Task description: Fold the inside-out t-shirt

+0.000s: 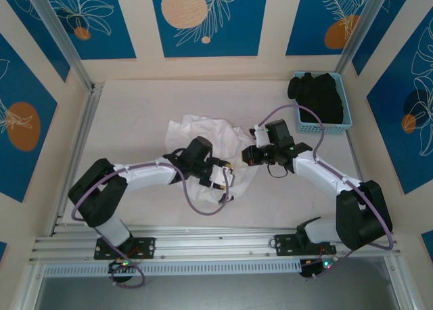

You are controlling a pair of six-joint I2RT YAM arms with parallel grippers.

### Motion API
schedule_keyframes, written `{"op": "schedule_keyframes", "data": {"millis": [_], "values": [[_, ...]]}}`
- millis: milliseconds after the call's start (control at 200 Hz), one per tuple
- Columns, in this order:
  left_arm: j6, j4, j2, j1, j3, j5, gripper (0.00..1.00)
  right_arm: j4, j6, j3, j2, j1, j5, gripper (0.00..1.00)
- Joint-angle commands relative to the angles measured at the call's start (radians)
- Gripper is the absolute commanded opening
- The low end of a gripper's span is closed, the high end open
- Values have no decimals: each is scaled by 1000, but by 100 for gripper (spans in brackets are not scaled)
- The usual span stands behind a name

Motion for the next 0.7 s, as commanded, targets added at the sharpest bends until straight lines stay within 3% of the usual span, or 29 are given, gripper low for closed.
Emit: {"op": "schedule_keyframes", "data": {"millis": [0, 140, 300, 380, 570, 640, 695], "values": [[42, -41, 34, -11, 39, -13, 49, 7, 7, 18, 3, 7, -29, 0], [38, -33, 49, -12, 46, -20, 38, 6, 7, 16, 4, 6, -28, 0], [-36, 34, 11, -10, 22, -5, 12, 5, 8, 19, 2, 7, -26, 0], [-105, 105, -53, 5, -30, 23, 4, -1, 9, 26, -1, 8, -26, 0], [-385, 375, -291, 98, -238, 27, 0, 36, 42, 74, 3, 50, -66, 4], [-527, 506, -396, 142, -327, -38, 0, 69, 54, 106, 26, 103, -114, 11], [-651, 605, -479, 173, -392, -149, 0, 52, 37, 149, 52, 143, -139, 17]]}}
